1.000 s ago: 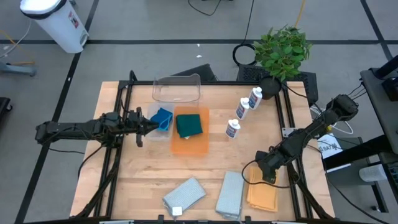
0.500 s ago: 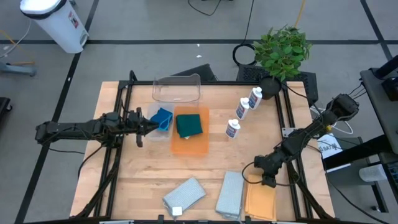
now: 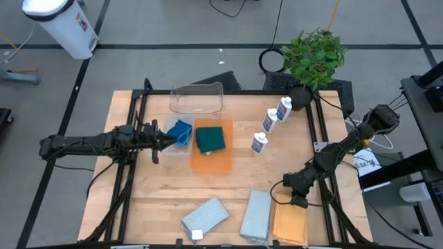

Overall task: Pick & Place Kitchen Items
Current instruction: Put the yellow towel into the orange bin

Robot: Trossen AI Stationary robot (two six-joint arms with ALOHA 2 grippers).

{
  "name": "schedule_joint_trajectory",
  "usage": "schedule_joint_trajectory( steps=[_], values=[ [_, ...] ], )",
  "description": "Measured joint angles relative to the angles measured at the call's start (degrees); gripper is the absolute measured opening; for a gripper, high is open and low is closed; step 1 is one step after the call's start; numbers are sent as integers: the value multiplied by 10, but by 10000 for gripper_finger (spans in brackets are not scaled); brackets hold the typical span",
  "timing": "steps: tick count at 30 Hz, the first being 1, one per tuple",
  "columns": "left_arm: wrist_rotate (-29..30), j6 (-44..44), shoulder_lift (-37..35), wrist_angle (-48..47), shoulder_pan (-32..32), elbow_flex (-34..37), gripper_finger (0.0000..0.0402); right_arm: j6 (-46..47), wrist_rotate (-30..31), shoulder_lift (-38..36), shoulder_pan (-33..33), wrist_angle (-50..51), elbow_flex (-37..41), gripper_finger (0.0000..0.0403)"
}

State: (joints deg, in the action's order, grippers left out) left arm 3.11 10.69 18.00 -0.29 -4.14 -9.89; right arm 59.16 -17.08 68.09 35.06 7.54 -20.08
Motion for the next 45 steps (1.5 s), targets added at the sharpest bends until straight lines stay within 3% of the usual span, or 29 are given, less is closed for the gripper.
schedule_joint_trajectory(
  steps=[5,8,14,20,27,35,42,45],
  values=[
    [0,0,0,0,0,0,58,11,8,-40,-8,22,-2,3],
    [0,0,0,1,0,0,58,3,44,-86,-10,89,-25,2],
    [0,0,0,4,0,0,58,-39,164,-173,-8,278,-133,1],
    [0,0,0,5,0,0,58,-166,331,-194,1,301,-214,1],
    [2,11,0,28,0,0,58,-307,442,-169,-20,209,-223,1],
    [34,33,0,72,0,0,58,-420,439,-94,-81,58,-231,0],
    [35,36,19,109,0,0,58,-451,440,2,-100,60,-334,0],
    [35,38,37,128,0,0,58,-386,481,54,-98,138,-412,0]
  ],
)
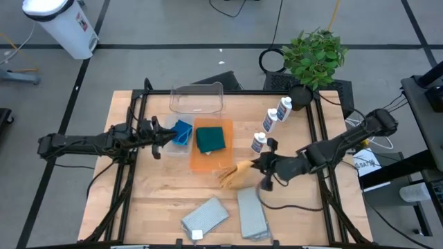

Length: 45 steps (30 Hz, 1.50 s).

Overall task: Pick & Place Kitchen Items
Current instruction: Put the yellow towel into the orange bin

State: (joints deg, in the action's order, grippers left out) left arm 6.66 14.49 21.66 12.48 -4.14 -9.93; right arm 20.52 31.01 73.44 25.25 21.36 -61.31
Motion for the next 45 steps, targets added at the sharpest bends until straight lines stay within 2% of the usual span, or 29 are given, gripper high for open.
schedule_joint_trajectory(
  steps=[2,4,7,10,13,16,20,25,29,34,40,45],
  values=[
    [0,0,14,8,0,0,58,70,68,38,8,93,-60,0],
    [0,1,30,14,0,0,58,116,108,79,15,172,-113,0],
    [0,29,53,18,0,0,58,120,107,132,30,204,-156,0],
    [-2,85,81,44,0,0,58,72,94,165,40,185,-171,0],
    [-28,97,120,98,10,0,65,55,82,179,41,169,-171,0],
    [-54,93,163,164,29,-7,100,74,77,180,35,161,-171,0],
    [-48,75,222,169,58,-55,180,118,75,174,30,179,-171,0],
    [-47,54,309,73,83,-172,268,122,48,173,36,177,-171,0],
    [-47,21,388,-57,104,-292,300,122,47,173,43,180,-171,0],
    [-51,-11,503,-209,123,-448,302,118,47,173,45,180,-171,0],
    [-70,-55,626,-320,142,-622,290,116,47,173,41,180,-171,0],
    [-67,-91,706,-385,153,-729,288,114,48,173,41,180,-171,0]
  ],
)
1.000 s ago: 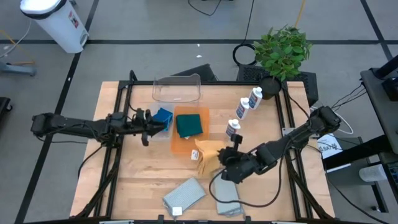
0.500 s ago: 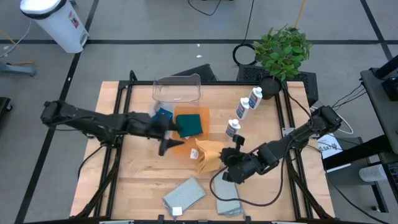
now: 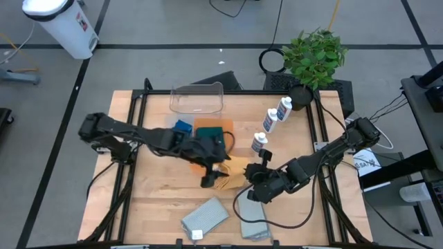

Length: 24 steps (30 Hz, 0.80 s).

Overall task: Pick & Place Kitchen Items
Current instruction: Put the yellow towel into the orange bin

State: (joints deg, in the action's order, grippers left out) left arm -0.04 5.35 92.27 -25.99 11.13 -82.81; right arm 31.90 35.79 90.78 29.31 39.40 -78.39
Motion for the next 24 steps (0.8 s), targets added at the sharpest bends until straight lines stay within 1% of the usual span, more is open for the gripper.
schedule_joint_trajectory(
  steps=[5,8,17,21,24],
  values=[
    [6,-34,64,-40,1,-69,287,0,0,0,0,1,0,0],
    [6,-36,87,-44,2,-90,285,0,0,0,0,3,0,0],
    [18,-52,133,-39,1,-92,285,0,1,0,0,5,0,0],
    [59,-52,140,-38,-1,-92,285,0,1,0,0,7,0,0],
    [66,-41,141,-36,-9,-92,285,0,1,0,-1,8,0,0]
  ],
)
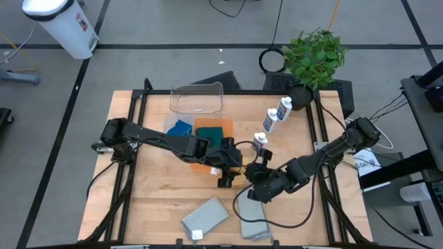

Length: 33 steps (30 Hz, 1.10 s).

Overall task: Pick & Place Kitchen Items
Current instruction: Put the yellow towel into the orange bin

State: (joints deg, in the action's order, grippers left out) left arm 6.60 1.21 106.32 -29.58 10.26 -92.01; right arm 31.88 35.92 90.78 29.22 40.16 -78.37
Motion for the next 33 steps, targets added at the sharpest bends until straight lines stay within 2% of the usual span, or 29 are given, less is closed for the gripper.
schedule_joint_trajectory(
  steps=[5,13,17,24,25,28,33],
  values=[
    [-52,11,0,10,-16,0,285,0,0,0,-1,0,0,0],
    [-93,-11,0,14,-33,0,274,-5,0,0,-1,0,0,0],
    [-128,-38,0,16,-33,0,217,-10,0,0,0,-1,0,0],
    [-170,-39,0,13,-31,0,40,-11,-2,0,0,-1,0,1],
    [-180,-37,-2,8,-33,0,25,-11,-2,0,0,-2,0,4],
    [-188,-35,-22,-20,-36,1,26,-13,4,0,3,-9,0,14],
    [-135,-36,-69,-57,-21,2,19,-29,12,-8,22,-13,-1,28]
  ],
)
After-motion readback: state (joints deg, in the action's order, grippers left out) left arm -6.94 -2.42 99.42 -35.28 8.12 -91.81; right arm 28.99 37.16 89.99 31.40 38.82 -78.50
